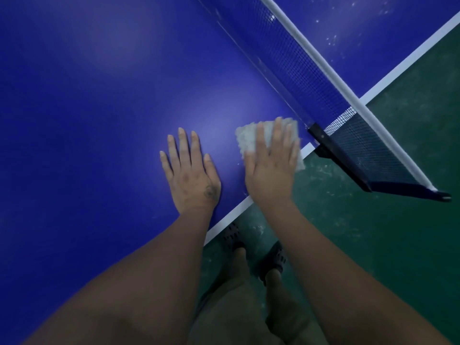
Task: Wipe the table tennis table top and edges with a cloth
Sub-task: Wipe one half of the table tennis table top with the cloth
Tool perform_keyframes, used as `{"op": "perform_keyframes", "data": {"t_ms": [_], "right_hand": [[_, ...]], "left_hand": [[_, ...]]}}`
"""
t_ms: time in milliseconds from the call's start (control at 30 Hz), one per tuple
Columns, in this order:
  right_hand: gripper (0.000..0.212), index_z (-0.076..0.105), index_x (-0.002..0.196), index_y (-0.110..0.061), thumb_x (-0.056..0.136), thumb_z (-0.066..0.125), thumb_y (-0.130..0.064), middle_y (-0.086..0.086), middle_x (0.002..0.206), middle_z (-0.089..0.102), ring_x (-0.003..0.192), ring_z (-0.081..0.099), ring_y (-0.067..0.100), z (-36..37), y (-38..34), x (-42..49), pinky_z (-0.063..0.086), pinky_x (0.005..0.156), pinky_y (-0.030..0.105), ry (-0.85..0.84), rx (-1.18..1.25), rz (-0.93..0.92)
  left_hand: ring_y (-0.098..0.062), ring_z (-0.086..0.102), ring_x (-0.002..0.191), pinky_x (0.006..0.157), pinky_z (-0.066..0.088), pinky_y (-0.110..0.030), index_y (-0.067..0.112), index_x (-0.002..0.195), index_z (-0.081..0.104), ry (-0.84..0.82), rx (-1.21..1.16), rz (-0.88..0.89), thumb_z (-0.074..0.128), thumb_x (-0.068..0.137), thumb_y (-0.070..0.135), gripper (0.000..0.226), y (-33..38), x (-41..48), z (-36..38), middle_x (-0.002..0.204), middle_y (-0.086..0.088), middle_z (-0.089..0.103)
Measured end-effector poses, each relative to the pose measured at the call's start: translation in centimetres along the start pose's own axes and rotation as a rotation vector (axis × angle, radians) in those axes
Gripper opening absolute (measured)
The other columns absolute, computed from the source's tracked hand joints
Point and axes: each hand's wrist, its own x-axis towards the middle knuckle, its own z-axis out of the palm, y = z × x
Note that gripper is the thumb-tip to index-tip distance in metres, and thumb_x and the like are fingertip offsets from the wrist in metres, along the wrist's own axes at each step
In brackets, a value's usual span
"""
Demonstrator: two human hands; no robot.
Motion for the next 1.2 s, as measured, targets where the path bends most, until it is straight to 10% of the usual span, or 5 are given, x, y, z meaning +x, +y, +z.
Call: {"op": "perform_keyframes", "data": {"t_ms": [167,400,733,967,1200], "right_hand": [[0.059,0.033,0.167,-0.022,0.113,0.047,-0.041,0.013,0.176,0.020,0.165,0.013,0.035,0.3,1.9,-8.1,0.023,0.128,0.061,-0.076,0.073,-0.451],[0.061,0.024,0.170,-0.021,0.114,0.031,-0.043,0.015,0.178,0.009,0.166,0.002,0.036,-0.2,2.0,-1.2,0.006,0.131,0.062,-0.010,-0.016,-0.026],[0.059,0.028,0.169,-0.025,0.114,0.042,-0.037,0.010,0.178,0.015,0.165,0.011,0.034,-0.3,5.6,-9.4,0.016,0.130,0.061,-0.094,-0.001,-0.408],[0.057,0.032,0.168,-0.021,0.114,0.030,-0.041,0.016,0.177,0.017,0.165,0.011,0.039,0.8,-3.6,-1.7,0.006,0.131,0.063,-0.015,0.078,-0.233],[0.054,0.032,0.168,-0.023,0.116,0.033,-0.040,0.013,0.177,0.018,0.165,0.010,0.034,3.1,-10.5,-11.9,0.015,0.131,0.059,-0.145,0.156,-0.791]], "left_hand": [[-0.027,0.008,0.168,0.136,0.007,-0.054,0.017,0.170,0.031,-0.018,-0.081,0.002,0.027,0.114,0.034,0.058,-0.2,0.1,-0.2,0.180,-0.005,0.018],[-0.028,0.009,0.168,0.136,0.007,-0.055,0.017,0.170,0.031,-0.010,-0.074,0.011,0.025,0.114,0.038,0.061,-0.1,0.1,-0.3,0.180,-0.005,0.018],[-0.015,0.030,0.162,0.135,0.023,-0.040,0.011,0.156,0.055,-0.015,-0.584,0.006,0.040,0.114,0.028,0.048,-5.1,-0.6,-2.9,0.169,-0.003,0.045],[-0.029,0.017,0.167,0.134,0.015,-0.057,0.012,0.166,0.039,0.045,-0.095,-0.313,0.038,0.115,0.035,0.056,-17.5,-6.5,-4.4,0.178,-0.008,0.025],[-0.023,0.007,0.168,0.136,0.007,-0.050,0.021,0.171,0.030,0.030,-0.018,-0.334,0.028,0.114,0.038,0.059,-19.6,-9.3,-3.8,0.181,-0.001,0.015]]}}
